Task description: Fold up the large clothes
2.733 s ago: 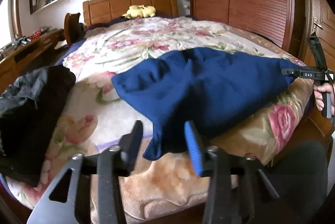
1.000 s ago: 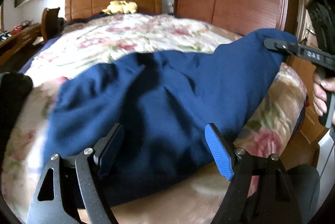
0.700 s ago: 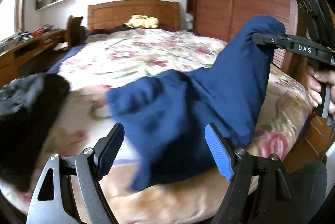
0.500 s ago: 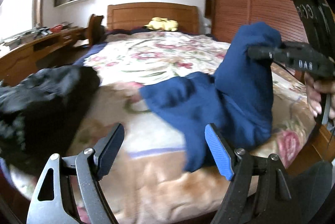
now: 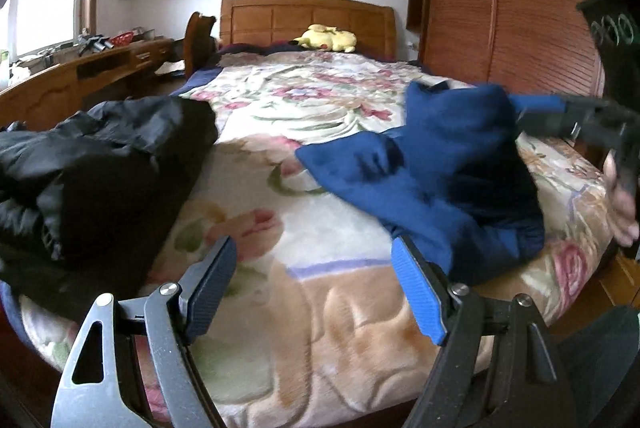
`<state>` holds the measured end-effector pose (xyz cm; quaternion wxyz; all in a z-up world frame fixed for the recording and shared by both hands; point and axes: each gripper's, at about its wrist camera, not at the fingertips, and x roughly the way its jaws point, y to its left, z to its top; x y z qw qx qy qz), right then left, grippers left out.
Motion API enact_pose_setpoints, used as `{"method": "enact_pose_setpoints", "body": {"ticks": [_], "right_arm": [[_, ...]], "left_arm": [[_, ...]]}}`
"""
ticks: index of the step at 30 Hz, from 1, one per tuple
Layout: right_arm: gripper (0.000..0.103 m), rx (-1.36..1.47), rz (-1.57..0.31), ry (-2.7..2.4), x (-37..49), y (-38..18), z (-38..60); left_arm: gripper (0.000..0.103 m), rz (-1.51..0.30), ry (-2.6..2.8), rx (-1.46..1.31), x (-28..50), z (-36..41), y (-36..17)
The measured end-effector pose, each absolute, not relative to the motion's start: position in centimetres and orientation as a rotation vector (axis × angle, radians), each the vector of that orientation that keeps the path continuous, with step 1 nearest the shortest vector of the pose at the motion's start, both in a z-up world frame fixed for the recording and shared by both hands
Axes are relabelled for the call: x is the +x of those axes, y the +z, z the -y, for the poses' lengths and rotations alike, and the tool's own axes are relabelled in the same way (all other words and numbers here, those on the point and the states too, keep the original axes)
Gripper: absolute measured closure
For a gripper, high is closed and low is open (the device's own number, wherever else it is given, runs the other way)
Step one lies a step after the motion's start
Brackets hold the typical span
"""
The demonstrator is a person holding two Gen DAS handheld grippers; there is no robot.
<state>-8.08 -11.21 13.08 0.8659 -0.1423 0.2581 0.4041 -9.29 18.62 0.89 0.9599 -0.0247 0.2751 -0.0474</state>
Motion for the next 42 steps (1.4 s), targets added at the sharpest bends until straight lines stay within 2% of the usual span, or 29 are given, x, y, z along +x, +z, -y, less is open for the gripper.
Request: {"method": "enact_pose_setpoints", "body": {"ticks": [8, 18, 20, 22, 24, 28, 36, 42], "right_arm": [[0.035, -0.257, -0.431, 0.609, -6.2, 17.0, 19.1], [0.035, -0.187, -0.566, 0.47, 0.2, 13.1, 22.1], [0.035, -0.188, -0.591, 0.465, 2.1, 12.5, 21.1], [0.035, -0.186, -0.614, 0.476, 3.7, 12.0, 20.7], [0.035, -0.221, -0.626, 0.471, 5.2, 11.7, 19.8], [0.035, -0.278, -0.616, 0.475, 8.0, 10.6, 17.7], [0.035, -0.356, -0.62, 0.569, 13.4, 8.7, 11.6], [0.035, -0.4, -0.635, 0.588, 16.4, 7.8, 7.4]], "left_arm": [[0.023, -0.463, -0.181, -0.051, -8.3, -15.8, 4.6], [0.023, -0.442, -0.273, -0.004, -4.3, -12.1, 7.1], [0.037, -0.465, -0.285, 0.012, -3.6, -11.7, 6.4], [0.064, -0.504, -0.294, 0.022, -2.9, -11.7, 5.3], [0.083, -0.524, -0.309, 0.023, -3.0, -11.9, 4.6], [0.089, -0.547, -0.321, 0.008, -4.2, -12.7, 3.4], [0.091, -0.584, -0.291, -0.051, -8.9, -14.5, -0.2], [0.091, -0.611, -0.263, -0.103, -9.4, -15.3, -1.8]]}}
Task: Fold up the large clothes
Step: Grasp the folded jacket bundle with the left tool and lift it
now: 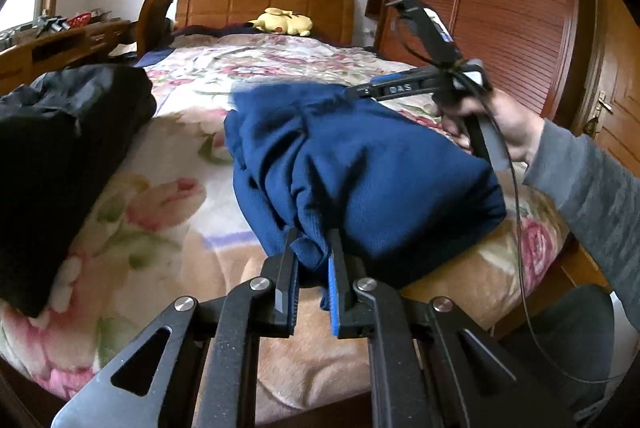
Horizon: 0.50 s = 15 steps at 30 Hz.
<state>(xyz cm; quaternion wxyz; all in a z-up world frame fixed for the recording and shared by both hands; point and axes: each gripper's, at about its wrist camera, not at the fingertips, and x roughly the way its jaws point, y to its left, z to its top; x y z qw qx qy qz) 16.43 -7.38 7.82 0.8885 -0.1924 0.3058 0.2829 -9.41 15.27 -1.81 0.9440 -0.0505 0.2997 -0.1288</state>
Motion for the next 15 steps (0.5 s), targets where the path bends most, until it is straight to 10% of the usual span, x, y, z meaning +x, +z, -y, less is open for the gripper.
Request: {"method": "enact_pose_setpoints", "body": {"ticks": [15], "right_arm": [[0.032, -0.17, -0.763, 0.504, 19.8, 6.3, 11.5]], "left_arm": [[0.061, -0.607, -0.194, -0.11, -11.5, -17.1, -2.1]]}}
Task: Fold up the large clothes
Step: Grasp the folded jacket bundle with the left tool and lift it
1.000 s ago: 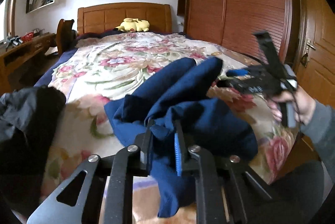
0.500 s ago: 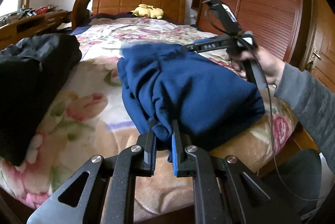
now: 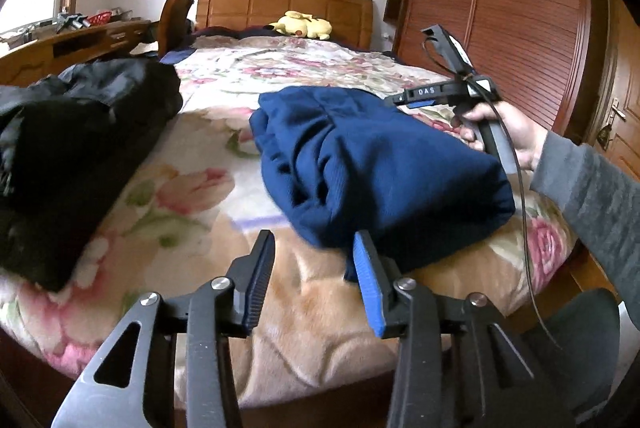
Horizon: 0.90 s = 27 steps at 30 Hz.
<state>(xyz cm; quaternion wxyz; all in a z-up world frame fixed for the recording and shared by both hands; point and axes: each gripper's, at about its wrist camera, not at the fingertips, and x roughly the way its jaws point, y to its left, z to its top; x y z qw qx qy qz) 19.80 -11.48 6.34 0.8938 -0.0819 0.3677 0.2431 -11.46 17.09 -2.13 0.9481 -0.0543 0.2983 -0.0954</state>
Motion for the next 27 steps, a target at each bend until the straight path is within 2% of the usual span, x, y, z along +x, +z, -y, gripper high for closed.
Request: {"method": "enact_pose_setpoints", "body": {"ticks": [10, 20, 27], "right_arm": [[0.032, -0.148, -0.837, 0.53, 21.8, 3.7, 9.9], [0.02, -0.093, -0.87, 0.512, 22.6, 2.5, 10.6], [0.02, 0.005, -0.942, 0.549, 23.8, 1.4, 11.3]], "left_arm": [[0.061, -0.633, -0.224, -0.144, -11.5, -16.2, -3.3], [0.061, -0.639, -0.28, -0.144, -10.8, -14.1, -3.0], [0.061, -0.676, -0.295, -0.146, -9.7, -13.2, -3.9]]}}
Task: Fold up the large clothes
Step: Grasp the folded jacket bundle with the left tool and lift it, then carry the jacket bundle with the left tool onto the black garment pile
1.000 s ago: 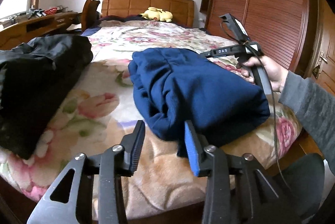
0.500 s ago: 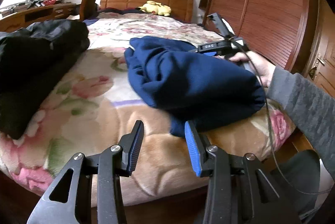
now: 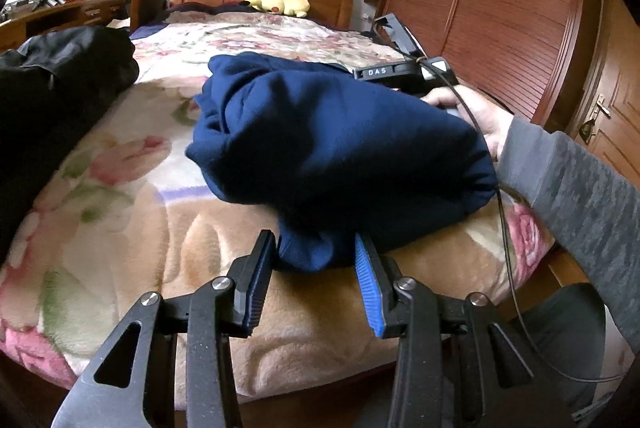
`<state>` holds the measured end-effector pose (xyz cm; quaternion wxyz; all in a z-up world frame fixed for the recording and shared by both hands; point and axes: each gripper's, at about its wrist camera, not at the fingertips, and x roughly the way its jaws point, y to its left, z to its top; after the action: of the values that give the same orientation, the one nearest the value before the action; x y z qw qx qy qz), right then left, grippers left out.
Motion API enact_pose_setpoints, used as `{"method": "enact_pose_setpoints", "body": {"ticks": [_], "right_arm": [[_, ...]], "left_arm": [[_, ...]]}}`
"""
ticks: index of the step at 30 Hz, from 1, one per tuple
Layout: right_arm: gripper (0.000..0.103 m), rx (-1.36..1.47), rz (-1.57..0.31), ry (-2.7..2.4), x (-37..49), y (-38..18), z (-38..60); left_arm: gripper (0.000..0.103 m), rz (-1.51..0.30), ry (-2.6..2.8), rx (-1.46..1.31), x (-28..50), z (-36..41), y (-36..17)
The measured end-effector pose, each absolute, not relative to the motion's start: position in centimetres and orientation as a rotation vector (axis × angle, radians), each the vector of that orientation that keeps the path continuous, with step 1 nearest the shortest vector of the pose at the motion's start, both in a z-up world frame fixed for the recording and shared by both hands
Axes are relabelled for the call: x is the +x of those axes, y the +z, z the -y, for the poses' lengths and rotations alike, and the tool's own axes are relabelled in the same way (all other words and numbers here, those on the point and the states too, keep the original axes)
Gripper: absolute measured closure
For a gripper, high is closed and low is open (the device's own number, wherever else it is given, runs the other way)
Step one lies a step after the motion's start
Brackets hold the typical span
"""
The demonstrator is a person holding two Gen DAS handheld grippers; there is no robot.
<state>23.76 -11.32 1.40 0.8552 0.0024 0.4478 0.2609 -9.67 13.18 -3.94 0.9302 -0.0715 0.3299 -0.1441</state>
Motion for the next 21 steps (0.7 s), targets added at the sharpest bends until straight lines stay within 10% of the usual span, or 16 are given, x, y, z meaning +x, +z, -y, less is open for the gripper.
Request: {"method": "enact_pose_setpoints", "body": {"ticks": [4, 9, 21], "right_arm": [[0.039, 0.089, -0.971, 0.615, 24.2, 1.0, 12.0], [0.086, 0.1, -0.961, 0.681, 23.4, 1.4, 12.1], [0.091, -0.084, -0.653, 0.619, 16.6, 11.0, 8.6]], "left_arm": [[0.071, -0.671, -0.292, -0.135, -9.4, -13.0, -4.1], [0.091, -0.67, -0.335, -0.146, -9.3, -13.0, -3.8], [0.095, -0.464, -0.234, -0.199, -10.5, -18.5, 1.7]]}}
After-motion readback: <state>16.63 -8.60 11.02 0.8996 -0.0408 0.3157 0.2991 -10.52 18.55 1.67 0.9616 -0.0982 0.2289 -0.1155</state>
